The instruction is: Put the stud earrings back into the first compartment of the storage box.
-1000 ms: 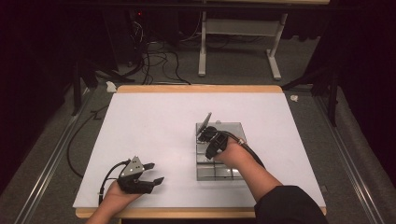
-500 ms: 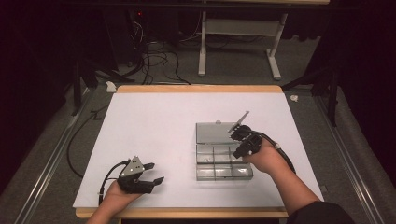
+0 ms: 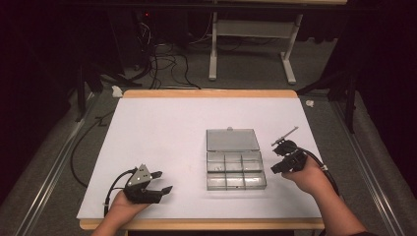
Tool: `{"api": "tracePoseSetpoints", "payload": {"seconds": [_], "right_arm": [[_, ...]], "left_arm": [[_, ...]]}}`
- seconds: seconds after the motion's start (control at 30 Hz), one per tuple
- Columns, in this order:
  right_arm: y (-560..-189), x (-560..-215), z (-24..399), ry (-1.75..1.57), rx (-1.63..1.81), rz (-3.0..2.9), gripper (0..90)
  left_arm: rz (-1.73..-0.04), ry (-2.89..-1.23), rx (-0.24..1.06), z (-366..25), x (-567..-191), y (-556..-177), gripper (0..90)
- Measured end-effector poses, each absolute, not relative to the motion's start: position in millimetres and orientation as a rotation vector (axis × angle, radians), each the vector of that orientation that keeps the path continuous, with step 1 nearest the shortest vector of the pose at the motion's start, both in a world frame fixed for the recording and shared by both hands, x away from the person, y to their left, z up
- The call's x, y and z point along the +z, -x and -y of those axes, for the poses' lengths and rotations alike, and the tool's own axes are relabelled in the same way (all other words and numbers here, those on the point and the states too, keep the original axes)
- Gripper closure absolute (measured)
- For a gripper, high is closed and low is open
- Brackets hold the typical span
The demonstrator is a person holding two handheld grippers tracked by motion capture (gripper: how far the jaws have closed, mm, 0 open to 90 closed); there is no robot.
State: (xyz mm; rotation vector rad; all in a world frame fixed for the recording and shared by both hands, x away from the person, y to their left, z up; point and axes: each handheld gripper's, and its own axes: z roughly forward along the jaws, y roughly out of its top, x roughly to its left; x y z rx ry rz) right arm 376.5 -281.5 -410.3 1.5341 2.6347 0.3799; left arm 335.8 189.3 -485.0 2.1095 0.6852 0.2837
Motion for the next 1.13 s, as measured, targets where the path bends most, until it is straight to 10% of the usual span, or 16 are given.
{"api": "tracePoseSetpoints", "payload": {"seconds": [1.13], "right_arm": [[-311, -474, 308, -1.463, 0.933, -1.980, 50.9]], "left_arm": [[-0.690, -2.102, 0.270, -190, -485, -337, 31.7]]}}
